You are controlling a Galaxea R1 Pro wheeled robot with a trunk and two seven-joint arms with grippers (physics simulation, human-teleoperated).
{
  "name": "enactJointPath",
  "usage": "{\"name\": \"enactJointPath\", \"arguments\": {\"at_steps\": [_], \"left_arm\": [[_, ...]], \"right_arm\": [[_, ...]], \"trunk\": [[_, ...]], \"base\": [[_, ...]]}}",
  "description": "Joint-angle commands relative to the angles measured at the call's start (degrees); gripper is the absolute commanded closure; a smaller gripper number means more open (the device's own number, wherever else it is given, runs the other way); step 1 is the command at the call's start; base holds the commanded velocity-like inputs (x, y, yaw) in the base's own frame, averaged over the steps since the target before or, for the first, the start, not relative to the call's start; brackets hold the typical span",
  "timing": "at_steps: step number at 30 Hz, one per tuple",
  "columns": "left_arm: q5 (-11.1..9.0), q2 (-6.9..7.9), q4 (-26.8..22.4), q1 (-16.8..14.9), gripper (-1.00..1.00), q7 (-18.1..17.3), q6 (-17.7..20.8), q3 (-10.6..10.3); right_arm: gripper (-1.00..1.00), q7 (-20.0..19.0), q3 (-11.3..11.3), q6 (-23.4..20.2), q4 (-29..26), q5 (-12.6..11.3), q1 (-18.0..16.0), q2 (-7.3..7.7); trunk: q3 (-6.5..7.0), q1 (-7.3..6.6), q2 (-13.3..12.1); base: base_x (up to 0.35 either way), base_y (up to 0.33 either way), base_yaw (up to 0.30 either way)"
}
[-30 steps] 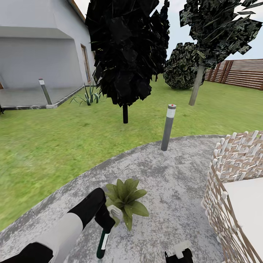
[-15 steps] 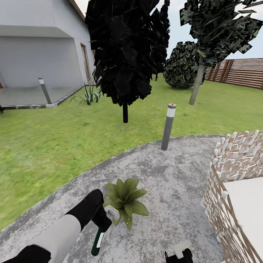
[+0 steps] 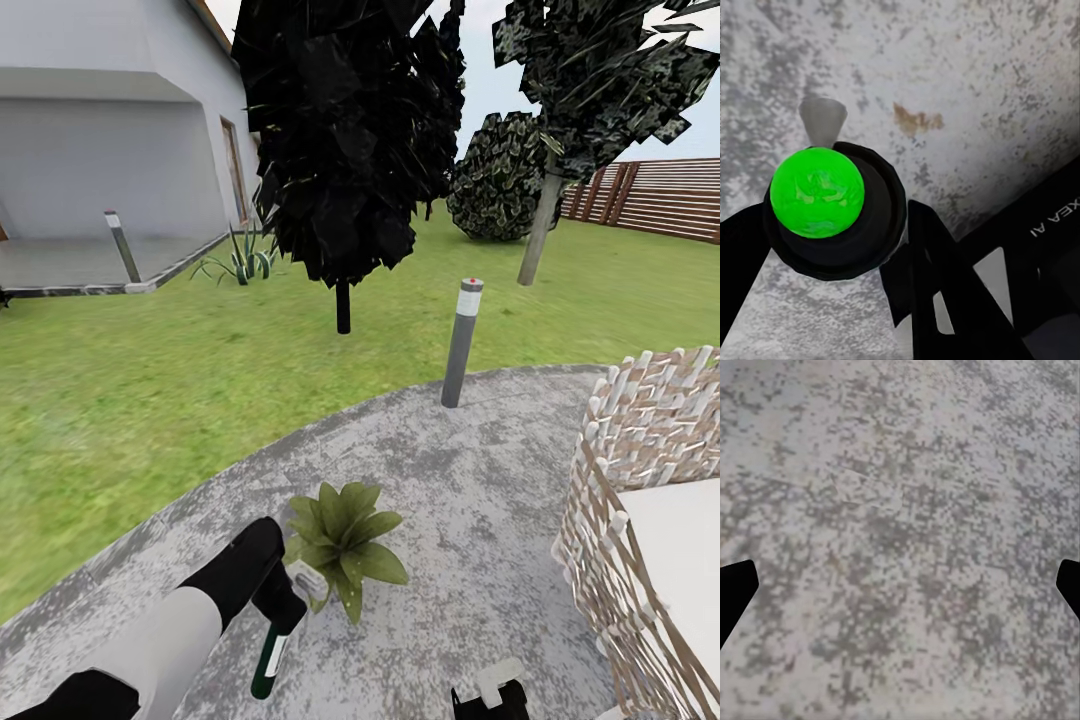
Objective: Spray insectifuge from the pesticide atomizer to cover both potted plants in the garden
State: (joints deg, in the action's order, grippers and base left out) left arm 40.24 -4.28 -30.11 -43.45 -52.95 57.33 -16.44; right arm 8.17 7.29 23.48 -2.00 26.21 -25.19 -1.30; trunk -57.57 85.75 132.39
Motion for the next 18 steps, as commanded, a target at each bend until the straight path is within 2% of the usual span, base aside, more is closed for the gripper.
{"name": "enactJointPath", "arguments": {"at_steps": [1,4,9,14,18], "left_arm": [[0.57,0.06,-0.06,-0.01,1.00,-0.58,0.16,-0.08],[0.51,0.05,-0.36,-0.05,1.00,-0.55,0.17,0.11],[0.41,-0.90,-0.90,-1.08,1.00,-0.74,0.54,0.02],[0.08,-2.29,-0.92,-4.92,1.00,-0.90,0.84,0.09],[0.02,-1.96,-0.74,-5.65,1.00,-0.92,0.93,0.06]], "right_arm": [[-1.00,0.27,0.45,0.16,0.06,0.62,-0.04,-0.02],[-1.00,0.27,0.46,0.16,0.07,0.61,-0.04,-0.02],[-1.00,0.27,0.50,0.16,0.06,0.65,-0.04,0.00],[-1.00,0.27,0.49,0.16,0.07,0.68,-0.04,0.06],[-1.00,0.27,0.46,0.16,0.10,0.68,-0.05,0.05]], "trunk": [[-0.05,-0.01,0.02],[-0.05,-0.01,0.02],[-0.05,-0.01,0.02],[-0.05,-0.01,0.02],[-0.05,-0.01,0.02]], "base": [[0.000,0.000,0.000],[0.000,0.000,0.000],[0.000,0.000,0.000],[0.000,0.000,0.000],[0.000,0.000,0.000]]}}
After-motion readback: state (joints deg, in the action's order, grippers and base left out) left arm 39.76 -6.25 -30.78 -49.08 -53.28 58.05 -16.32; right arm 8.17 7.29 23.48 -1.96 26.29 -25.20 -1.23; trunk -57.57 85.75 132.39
